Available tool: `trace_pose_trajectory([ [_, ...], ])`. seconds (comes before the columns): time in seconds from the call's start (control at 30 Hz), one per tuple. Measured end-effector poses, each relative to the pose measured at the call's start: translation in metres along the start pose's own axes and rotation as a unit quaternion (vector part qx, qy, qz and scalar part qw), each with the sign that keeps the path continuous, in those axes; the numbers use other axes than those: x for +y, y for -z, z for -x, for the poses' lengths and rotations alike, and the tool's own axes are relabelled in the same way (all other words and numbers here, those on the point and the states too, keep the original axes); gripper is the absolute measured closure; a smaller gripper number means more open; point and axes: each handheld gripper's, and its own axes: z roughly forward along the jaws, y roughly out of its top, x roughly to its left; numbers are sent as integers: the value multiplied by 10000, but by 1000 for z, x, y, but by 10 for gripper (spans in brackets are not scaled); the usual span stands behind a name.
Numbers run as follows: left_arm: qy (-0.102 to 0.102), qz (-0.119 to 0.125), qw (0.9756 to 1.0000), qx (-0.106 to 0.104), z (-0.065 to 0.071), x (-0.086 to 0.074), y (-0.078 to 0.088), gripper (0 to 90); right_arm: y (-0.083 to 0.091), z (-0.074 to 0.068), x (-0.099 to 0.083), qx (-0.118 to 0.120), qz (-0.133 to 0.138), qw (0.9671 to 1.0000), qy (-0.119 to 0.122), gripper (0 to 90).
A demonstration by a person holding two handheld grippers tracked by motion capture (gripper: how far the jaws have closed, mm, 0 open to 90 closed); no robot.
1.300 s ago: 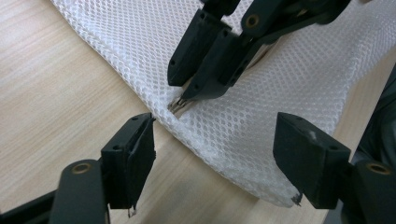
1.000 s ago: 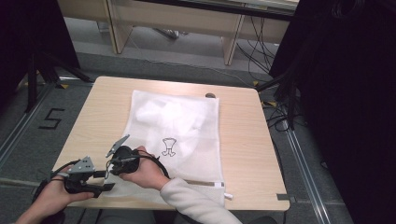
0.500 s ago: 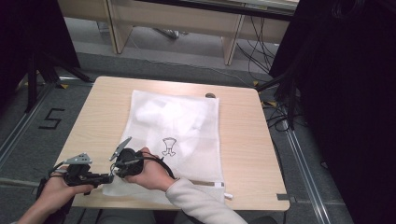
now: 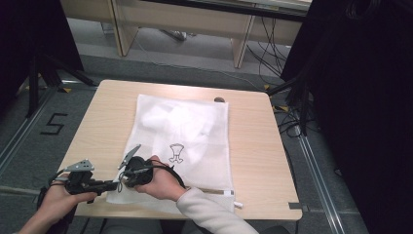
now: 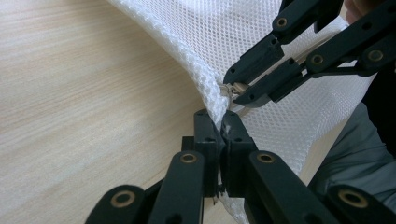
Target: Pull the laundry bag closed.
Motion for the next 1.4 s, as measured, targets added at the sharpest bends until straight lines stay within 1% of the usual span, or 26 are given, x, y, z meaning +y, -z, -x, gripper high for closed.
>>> trace_pose_trajectory([
  [0.03,14,14,10000,-9,0,0,0,861,0,1,-1,-40,-31,10000,75,824],
  [0.07,-6,-2,10000,-4,0,0,0,861,0,1,-2,29,-2,10000,19,824],
  [0.1,-5,-1,10000,-14,0,0,0,861,0,1,-4,47,-28,9999,-98,824],
  [0.13,-5,-1,10000,-14,0,0,0,861,0,1,-4,47,-28,9999,-98,824],
  [0.17,-36,68,10000,39,1,0,-1,861,-1,3,-5,87,42,10000,-7,824],
  [0.2,-67,-32,10000,5,1,1,0,861,-1,3,-6,85,120,9999,15,823],
  [0.3,-83,-3,10000,13,2,1,0,860,0,3,-7,80,123,9999,35,824],
  [0.33,-92,29,9999,34,2,1,1,861,2,1,-7,60,33,9999,-75,823],
  [0.37,-96,41,9999,32,2,1,1,860,2,4,-7,65,99,9998,135,824],
  [0.4,-94,64,9999,16,2,1,1,861,3,4,-8,116,104,9998,121,823],
  [0.43,-94,81,9999,7,2,1,1,860,3,4,-9,48,102,9999,72,823],
  [0.5,-126,68,9999,6,2,1,1,860,5,5,-11,44,101,9999,60,823],
  [0.53,-145,52,9999,26,3,2,1,860,8,6,-13,47,34,9999,-86,823],
  [0.57,-145,52,9999,26,3,2,1,860,8,6,-13,47,34,9999,-86,823],
  [0.63,-179,170,9997,72,4,1,-1,860,8,6,-14,122,155,9998,31,823],
  [0.7,-148,141,9998,74,4,1,0,860,7,6,-14,106,180,9997,100,823],
  [0.73,-168,60,9998,67,3,1,1,860,7,6,-15,79,140,9998,68,823],
  [0.77,-157,55,9998,59,3,1,1,860,7,5,-16,123,98,9999,-5,823],
  [0.8,-157,55,9998,59,3,1,1,860,7,5,-16,123,98,9999,-5,823],
  [0.83,-154,65,9998,61,4,1,0,860,7,7,-16,156,145,9997,77,823],
  [0.87,-153,62,9999,51,4,1,0,860,8,7,-17,108,119,9998,86,823],
  [0.97,-154,117,9998,74,4,1,0,860,8,6,-19,113,102,9999,35,823],
  [1.0,-136,81,9999,62,4,1,1,860,8,7,-19,144,97,9998,60,823],
  [1.17,-145,53,9999,45,3,1,1,860,10,8,-23,105,52,9999,-32,823],
  [1.33,-135,89,9999,31,3,1,1,860,10,9,-22,91,67,9999,12,823],
  [1.4,-140,94,9998,66,3,1,1,860,10,9,-23,87,30,10000,11,823],
])
